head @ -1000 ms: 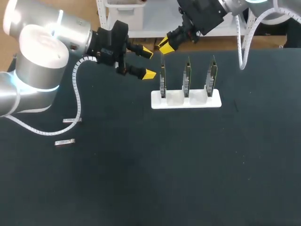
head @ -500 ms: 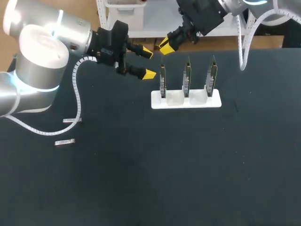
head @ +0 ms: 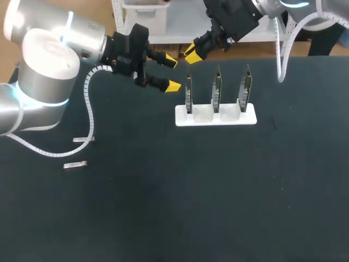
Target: Pick up the optical module with the left hand, and insert it into the network port with the right hand.
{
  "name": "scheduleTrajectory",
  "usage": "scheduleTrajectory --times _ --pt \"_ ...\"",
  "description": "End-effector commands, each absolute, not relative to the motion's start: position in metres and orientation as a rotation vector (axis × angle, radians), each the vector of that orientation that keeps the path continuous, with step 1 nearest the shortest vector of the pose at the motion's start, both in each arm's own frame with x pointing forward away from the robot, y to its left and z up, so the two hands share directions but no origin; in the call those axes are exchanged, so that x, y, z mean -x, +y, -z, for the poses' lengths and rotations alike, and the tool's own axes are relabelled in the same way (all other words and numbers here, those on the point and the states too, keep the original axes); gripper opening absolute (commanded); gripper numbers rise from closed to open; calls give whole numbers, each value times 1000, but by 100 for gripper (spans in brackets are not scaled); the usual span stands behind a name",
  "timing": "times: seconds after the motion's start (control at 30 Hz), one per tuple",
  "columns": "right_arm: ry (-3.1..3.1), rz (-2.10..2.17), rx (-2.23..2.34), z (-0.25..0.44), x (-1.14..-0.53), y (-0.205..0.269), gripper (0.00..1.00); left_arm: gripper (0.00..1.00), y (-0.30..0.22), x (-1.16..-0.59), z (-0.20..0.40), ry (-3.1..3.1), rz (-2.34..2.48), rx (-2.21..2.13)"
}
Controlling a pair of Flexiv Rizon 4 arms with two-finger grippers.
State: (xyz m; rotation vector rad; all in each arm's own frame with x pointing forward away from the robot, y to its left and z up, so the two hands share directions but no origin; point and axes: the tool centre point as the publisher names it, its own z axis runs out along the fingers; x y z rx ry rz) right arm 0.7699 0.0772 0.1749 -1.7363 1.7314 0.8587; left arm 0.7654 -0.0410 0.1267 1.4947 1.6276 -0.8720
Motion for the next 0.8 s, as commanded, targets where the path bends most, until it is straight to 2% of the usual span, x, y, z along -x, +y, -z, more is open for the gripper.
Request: scheduleTrajectory --times 0.03,0.8 --pt "1733 -850 1732 -175 -768 79 0 100 -42 -766 -127 1633 869 -1496" --pt "1746 -846 1717 -170 -771 78 0 100 -42 -766 -127 1633 869 -1496"
